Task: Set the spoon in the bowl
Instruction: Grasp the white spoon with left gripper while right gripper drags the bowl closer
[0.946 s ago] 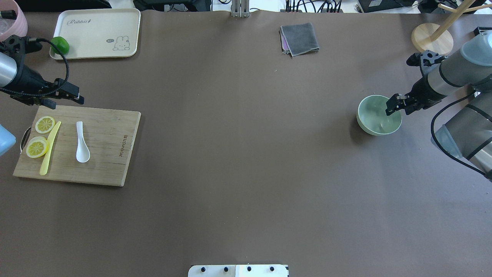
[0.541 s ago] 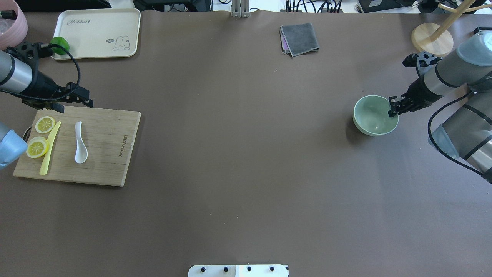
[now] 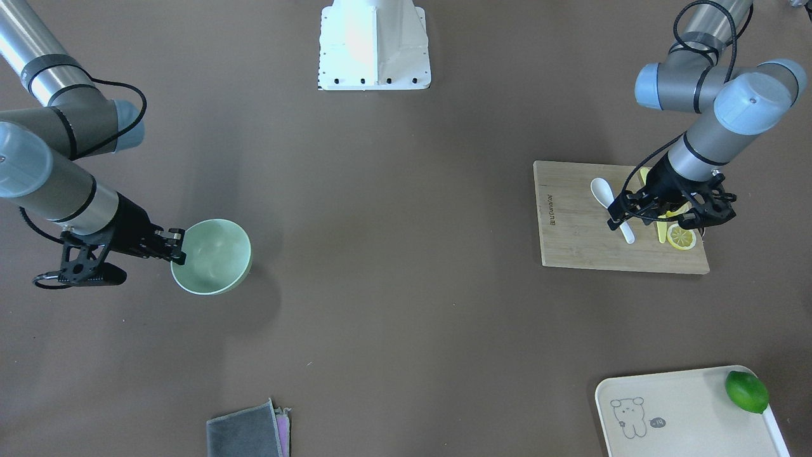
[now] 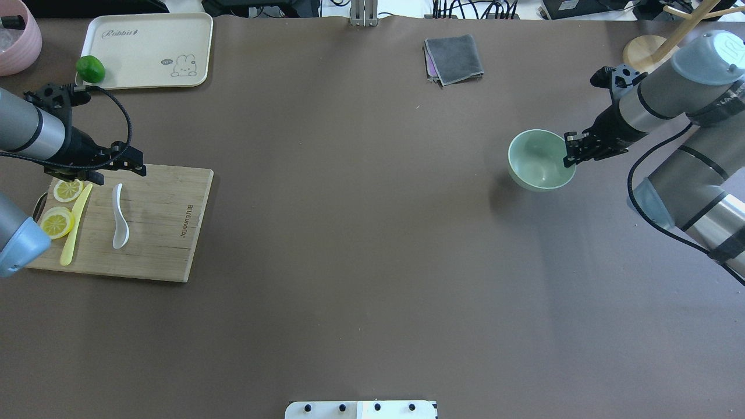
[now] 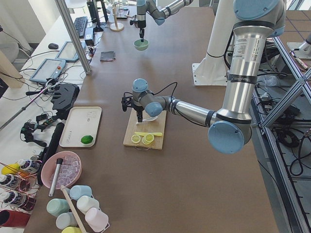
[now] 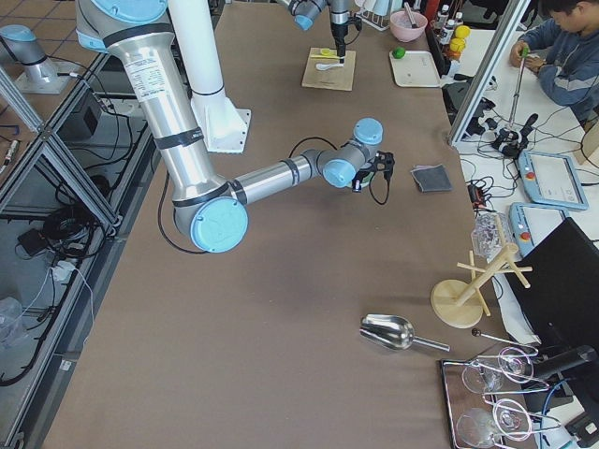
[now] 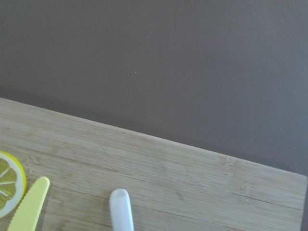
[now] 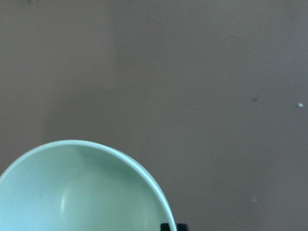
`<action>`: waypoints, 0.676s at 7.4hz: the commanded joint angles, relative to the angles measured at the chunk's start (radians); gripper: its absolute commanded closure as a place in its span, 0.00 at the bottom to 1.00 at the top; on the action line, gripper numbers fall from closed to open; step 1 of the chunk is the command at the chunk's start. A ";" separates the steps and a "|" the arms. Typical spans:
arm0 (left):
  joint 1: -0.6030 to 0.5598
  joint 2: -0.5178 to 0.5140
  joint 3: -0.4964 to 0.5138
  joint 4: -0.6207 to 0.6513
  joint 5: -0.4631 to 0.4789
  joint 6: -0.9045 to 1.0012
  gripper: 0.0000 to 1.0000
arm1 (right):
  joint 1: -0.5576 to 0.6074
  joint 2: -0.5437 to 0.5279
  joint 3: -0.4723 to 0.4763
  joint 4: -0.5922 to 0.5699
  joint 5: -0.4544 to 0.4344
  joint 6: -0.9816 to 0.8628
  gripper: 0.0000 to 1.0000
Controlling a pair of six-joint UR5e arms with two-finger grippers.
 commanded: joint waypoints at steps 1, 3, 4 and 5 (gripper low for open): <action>0.013 0.013 0.083 -0.112 0.003 -0.003 0.28 | -0.095 0.064 0.012 0.001 -0.080 0.138 1.00; 0.019 0.013 0.082 -0.122 0.008 -0.011 0.50 | -0.147 0.095 0.012 -0.001 -0.125 0.217 1.00; 0.019 0.014 0.079 -0.122 0.008 -0.013 0.79 | -0.161 0.095 0.014 0.001 -0.133 0.223 1.00; 0.019 0.013 0.079 -0.120 0.008 -0.014 1.00 | -0.178 0.095 0.012 0.002 -0.156 0.229 1.00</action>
